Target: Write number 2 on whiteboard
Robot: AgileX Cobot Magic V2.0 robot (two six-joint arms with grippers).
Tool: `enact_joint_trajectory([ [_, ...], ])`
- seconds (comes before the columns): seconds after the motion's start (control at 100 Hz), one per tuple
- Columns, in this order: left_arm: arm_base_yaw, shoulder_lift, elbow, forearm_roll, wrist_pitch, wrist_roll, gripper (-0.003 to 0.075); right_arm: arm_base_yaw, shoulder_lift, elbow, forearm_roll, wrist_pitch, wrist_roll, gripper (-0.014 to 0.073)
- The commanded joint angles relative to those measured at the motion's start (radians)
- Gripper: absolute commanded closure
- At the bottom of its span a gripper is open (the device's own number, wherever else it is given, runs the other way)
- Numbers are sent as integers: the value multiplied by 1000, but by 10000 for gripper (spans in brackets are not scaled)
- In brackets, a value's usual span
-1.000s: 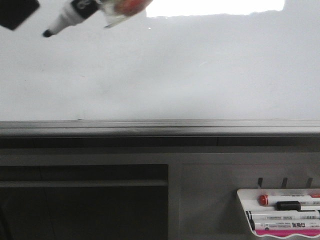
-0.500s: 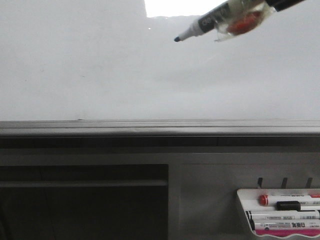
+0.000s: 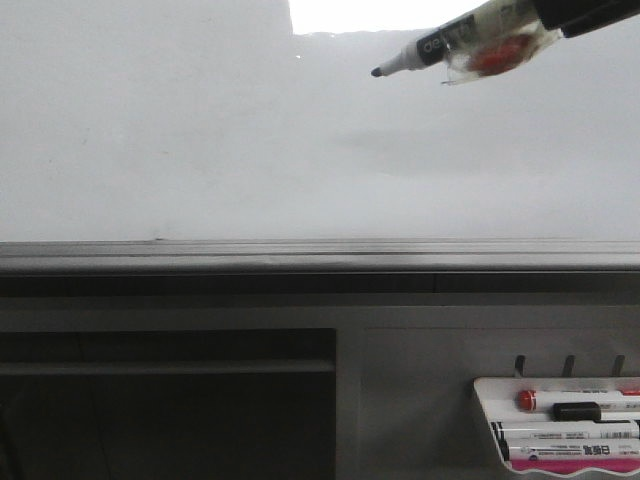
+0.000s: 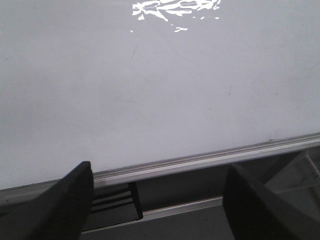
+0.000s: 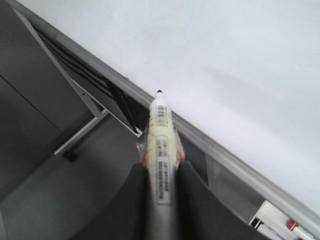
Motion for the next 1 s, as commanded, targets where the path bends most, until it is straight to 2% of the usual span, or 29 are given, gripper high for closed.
enact_joint_trajectory([
  [0.0,1,-2,-28,-19,-75,-9,231,-7,42,-84,44,-60,15,642],
  [0.15,1,-2,-28,-19,-83,-9,231,12,119,-177,2,-66,106,642],
  [0.21,1,-2,-28,-19,-88,-9,231,46,124,-181,-32,-113,136,642],
  [0.34,1,-2,-28,-19,-102,-9,231,131,135,-183,-162,-181,236,642],
  [0.45,1,-1,-28,-19,-127,-9,230,178,182,-204,-291,-174,350,642],
  [0.79,1,2,-28,-19,-145,-9,230,183,373,-434,-309,21,350,642],
  [0.99,1,2,-28,-19,-145,-9,230,183,473,-545,-309,67,351,642],
])
